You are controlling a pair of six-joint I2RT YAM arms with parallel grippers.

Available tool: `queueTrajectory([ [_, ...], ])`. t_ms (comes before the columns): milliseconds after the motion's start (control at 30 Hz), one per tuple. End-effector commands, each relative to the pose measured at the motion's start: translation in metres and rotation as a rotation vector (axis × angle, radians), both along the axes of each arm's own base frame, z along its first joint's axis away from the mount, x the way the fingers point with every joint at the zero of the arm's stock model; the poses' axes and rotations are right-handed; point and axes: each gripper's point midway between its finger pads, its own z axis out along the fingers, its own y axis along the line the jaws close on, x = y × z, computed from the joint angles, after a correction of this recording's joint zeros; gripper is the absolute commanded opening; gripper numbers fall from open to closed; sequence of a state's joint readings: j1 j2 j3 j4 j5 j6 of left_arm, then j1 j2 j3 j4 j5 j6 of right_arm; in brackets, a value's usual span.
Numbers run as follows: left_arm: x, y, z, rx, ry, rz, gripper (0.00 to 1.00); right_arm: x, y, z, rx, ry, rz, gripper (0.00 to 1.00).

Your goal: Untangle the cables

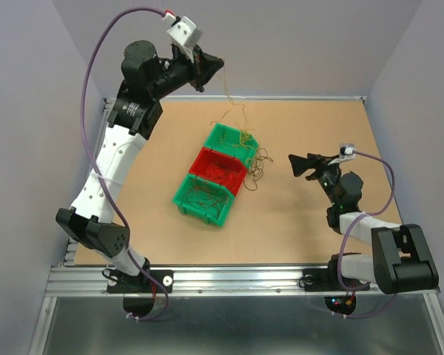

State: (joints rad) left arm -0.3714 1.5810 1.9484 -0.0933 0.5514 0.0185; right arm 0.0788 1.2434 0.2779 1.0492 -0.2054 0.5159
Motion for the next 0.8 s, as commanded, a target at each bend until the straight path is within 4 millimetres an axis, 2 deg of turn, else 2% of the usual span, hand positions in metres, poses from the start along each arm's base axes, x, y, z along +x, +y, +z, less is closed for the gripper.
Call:
queueTrajectory([
  [0, -0.065, -0.035, 0.026, 0.028, -0.142, -0.178, 0.0, -0.035, 0.059, 0.06, -0.097, -0.293, 0.38, 1.0],
  [33, -0.078, -0.051, 0.019, 0.047, -0.138, -0.201, 0.0, -0.043, 0.069, 0.071, -0.113, -0.35, 0.443, 1.0],
  [67, -0.078, -0.05, 0.016, 0.062, -0.143, -0.199, 0.0, -0.046, 0.074, 0.076, -0.125, -0.377, 0.471, 1.0],
  [100, -0.093, -0.067, 0.014, 0.069, -0.142, -0.221, 0.0, -0.053, 0.084, 0.084, -0.14, -0.413, 0.522, 1.0],
  [133, -0.095, -0.072, 0.01, 0.074, -0.137, -0.207, 0.0, -0.056, 0.09, 0.087, -0.16, -0.438, 0.543, 1.0],
  [167, -0.11, -0.087, 0.009, 0.076, -0.137, -0.244, 0.0, -0.063, 0.099, 0.089, -0.171, -0.46, 0.58, 1.0],
  [300, -0.117, -0.102, 0.003, 0.082, -0.115, -0.21, 0.0, -0.083, 0.115, 0.106, -0.204, -0.551, 0.632, 1.0],
  [333, -0.126, -0.111, 0.001, 0.087, -0.114, -0.23, 0.0, -0.083, 0.115, 0.113, -0.202, -0.57, 0.619, 1.0],
  [433, -0.135, -0.125, -0.004, 0.094, -0.101, -0.244, 0.0, -0.077, 0.113, 0.125, -0.187, -0.585, 0.576, 1.0],
  [500, -0.142, -0.131, -0.005, 0.1, -0.097, -0.261, 0.0, -0.063, 0.108, 0.13, -0.179, -0.578, 0.512, 0.99],
  [567, -0.153, -0.137, -0.004, 0.106, -0.098, -0.282, 0.0, -0.053, 0.105, 0.129, -0.173, -0.564, 0.467, 0.91],
  [600, -0.155, -0.137, 0.0, 0.106, -0.113, -0.276, 0.0, -0.046, 0.105, 0.12, -0.176, -0.537, 0.463, 0.86],
  [633, -0.158, -0.137, 0.001, 0.11, -0.113, -0.279, 0.0, -0.042, 0.107, 0.119, -0.18, -0.534, 0.467, 0.76],
  [733, -0.164, -0.136, 0.022, 0.09, -0.163, -0.278, 0.0, -0.029, 0.117, 0.098, -0.187, -0.477, 0.508, 0.66],
  [767, -0.166, -0.13, 0.044, 0.063, -0.202, -0.26, 0.0, -0.024, 0.119, 0.095, -0.185, -0.464, 0.505, 0.62],
])
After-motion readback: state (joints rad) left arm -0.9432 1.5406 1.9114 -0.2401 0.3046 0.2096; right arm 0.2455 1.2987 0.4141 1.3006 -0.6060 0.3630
